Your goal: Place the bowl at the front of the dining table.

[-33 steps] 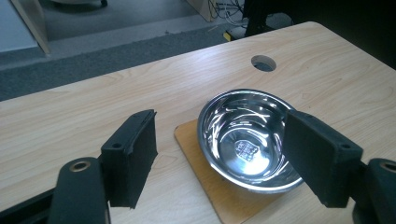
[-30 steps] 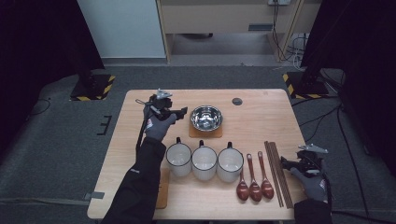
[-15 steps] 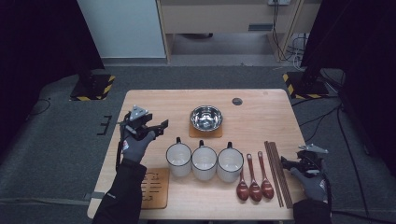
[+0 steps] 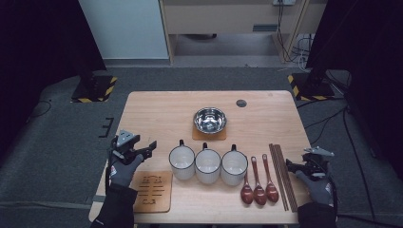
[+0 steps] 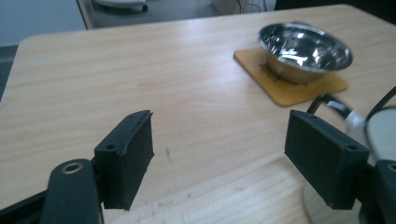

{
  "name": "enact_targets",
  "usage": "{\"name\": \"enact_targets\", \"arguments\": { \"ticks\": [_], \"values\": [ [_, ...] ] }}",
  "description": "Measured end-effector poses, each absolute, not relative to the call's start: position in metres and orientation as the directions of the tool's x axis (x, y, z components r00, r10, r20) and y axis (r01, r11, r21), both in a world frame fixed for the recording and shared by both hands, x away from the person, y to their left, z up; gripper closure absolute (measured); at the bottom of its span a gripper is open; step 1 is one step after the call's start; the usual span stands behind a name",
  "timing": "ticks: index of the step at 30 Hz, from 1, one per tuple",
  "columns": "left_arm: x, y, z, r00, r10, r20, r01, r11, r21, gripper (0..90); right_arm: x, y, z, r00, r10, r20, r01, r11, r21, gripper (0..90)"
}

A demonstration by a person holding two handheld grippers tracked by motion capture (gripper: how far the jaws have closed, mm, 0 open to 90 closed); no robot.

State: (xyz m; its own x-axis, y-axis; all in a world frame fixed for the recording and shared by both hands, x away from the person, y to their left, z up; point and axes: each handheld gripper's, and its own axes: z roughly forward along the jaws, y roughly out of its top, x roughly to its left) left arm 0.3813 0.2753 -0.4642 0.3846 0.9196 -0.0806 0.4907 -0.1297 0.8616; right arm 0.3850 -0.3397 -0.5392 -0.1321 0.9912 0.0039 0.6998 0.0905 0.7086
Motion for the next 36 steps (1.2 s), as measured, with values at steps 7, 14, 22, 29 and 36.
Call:
{"name": "enact_targets", "arguments": {
  "ticks": [7, 14, 22, 29, 36],
  "values": [
    [0.382, 0.289, -0.497, 0.323, 0.943, -0.075, 0.563, -0.128, 0.817, 21.5, 0.385, -0.340, -0.539, -0.130, 0.991, 0.003, 0.699, 0.090, 0.709, 2.1],
    [0.386, 0.296, -0.519, 0.281, 0.957, -0.068, 0.612, -0.124, 0.781, 20.4, 0.385, -0.340, -0.539, -0.131, 0.991, 0.005, 0.699, 0.089, 0.710, 2.9],
    [0.389, 0.292, -0.530, 0.289, 0.956, -0.047, 0.640, -0.156, 0.753, 19.3, 0.383, -0.342, -0.536, -0.117, 0.993, -0.002, 0.694, 0.083, 0.715, 10.4],
    [0.390, 0.294, -0.535, 0.281, 0.959, -0.046, 0.652, -0.156, 0.742, 18.5, 0.378, -0.341, -0.522, -0.128, 0.992, 0.012, 0.660, 0.076, 0.747, 12.2],
    [0.390, 0.292, -0.535, 0.281, 0.960, -0.025, 0.658, -0.174, 0.733, 16.7, 0.374, -0.333, -0.506, -0.163, 0.987, 0.012, 0.626, 0.094, 0.774, 13.1]
  ]
}}
